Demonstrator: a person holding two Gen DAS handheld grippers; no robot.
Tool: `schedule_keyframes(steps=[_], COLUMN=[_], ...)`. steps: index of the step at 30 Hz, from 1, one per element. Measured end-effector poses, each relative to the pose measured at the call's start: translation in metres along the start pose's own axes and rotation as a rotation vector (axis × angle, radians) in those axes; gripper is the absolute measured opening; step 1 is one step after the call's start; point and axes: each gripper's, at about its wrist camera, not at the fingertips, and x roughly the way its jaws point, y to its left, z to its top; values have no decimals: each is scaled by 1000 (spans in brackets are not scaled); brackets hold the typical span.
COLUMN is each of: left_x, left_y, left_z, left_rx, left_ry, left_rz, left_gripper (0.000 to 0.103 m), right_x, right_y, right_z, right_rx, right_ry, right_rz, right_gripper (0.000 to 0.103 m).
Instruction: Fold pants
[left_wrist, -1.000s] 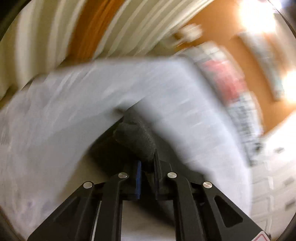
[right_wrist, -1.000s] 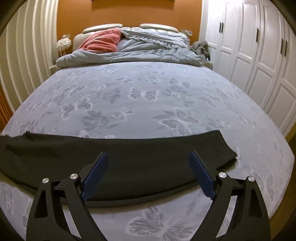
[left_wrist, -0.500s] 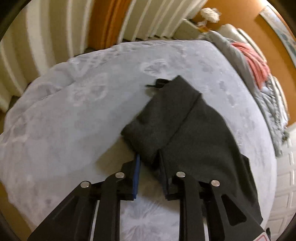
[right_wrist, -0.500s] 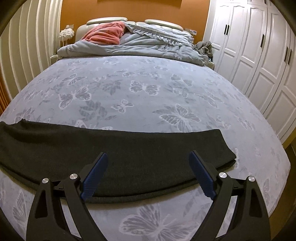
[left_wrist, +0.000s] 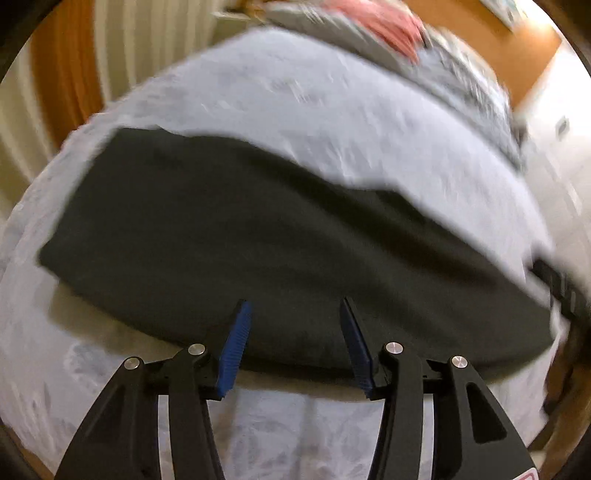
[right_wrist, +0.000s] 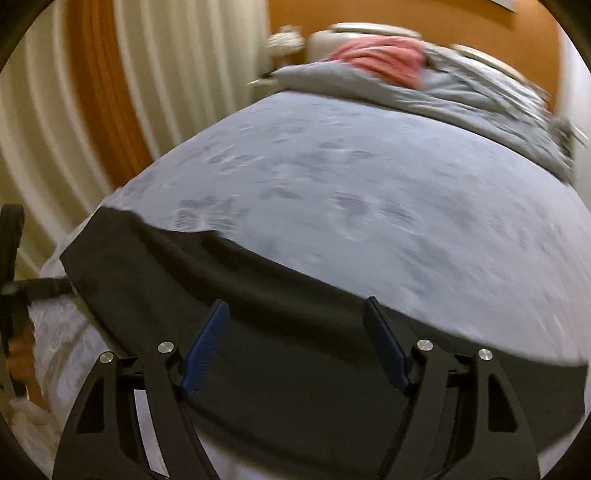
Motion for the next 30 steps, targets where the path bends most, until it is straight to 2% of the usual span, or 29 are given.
schedule_keyframes(steps=[1, 4, 8, 10, 11, 15, 19, 20, 22, 23, 24, 26, 27, 28, 29, 30], left_x=[9, 11, 10, 10, 11, 18, 10, 5, -8, -15, -21, -31, -33, -37, -38, -36], left_y=[3, 5, 17, 18, 19, 23, 24, 24, 32, 36, 39, 50, 56, 64, 70, 79], left_z=[-2, -6, -16, -23, -25, -30, -31, -31, -30, -26, -23, -17, -14, -13, -11, -9], left_rx=[8, 79, 97, 121, 127, 136, 119, 117, 95, 77, 54, -16, -53, -99, -132, -181], left_ry=[36, 55, 100, 102, 102, 139, 128, 122, 83, 58, 35, -14, -32, -50, -58, -66], left_rz=[14, 31, -5, 0, -4, -1, -20, -36, -61, -78, -90, -108, -106, -102, -88, -65], left_gripper=[40, 33, 31, 31, 31, 31, 31, 31, 32, 36, 46, 59, 59, 60, 61, 61], right_x=[13, 52, 101, 118, 125, 137, 124, 118, 107, 106, 109, 123, 130, 142, 149, 150], right_y=[9, 30, 40, 44, 44, 34, 14, 13, 16, 21, 24, 33, 36, 40, 44, 47], right_z=[7, 28, 35, 34, 33, 52, 59, 58, 53, 51, 52, 52, 53, 53, 52, 54], right_rx=[-16, -67, -106, -125, -133, -86, -5, -8, -24, -36, -45, -66, -67, -69, -77, -82], right_ry=[7, 31, 101, 149, 172, 117, 95, 82, 69, 69, 65, 89, 108, 139, 166, 166], right_rz=[5, -1, -4, 7, 13, -71, -17, -8, 40, 45, 43, 45, 48, 62, 87, 119], right_gripper=[71, 67, 58, 36, 5, 0, 2, 7, 25, 44, 60, 62, 61, 55, 34, 8])
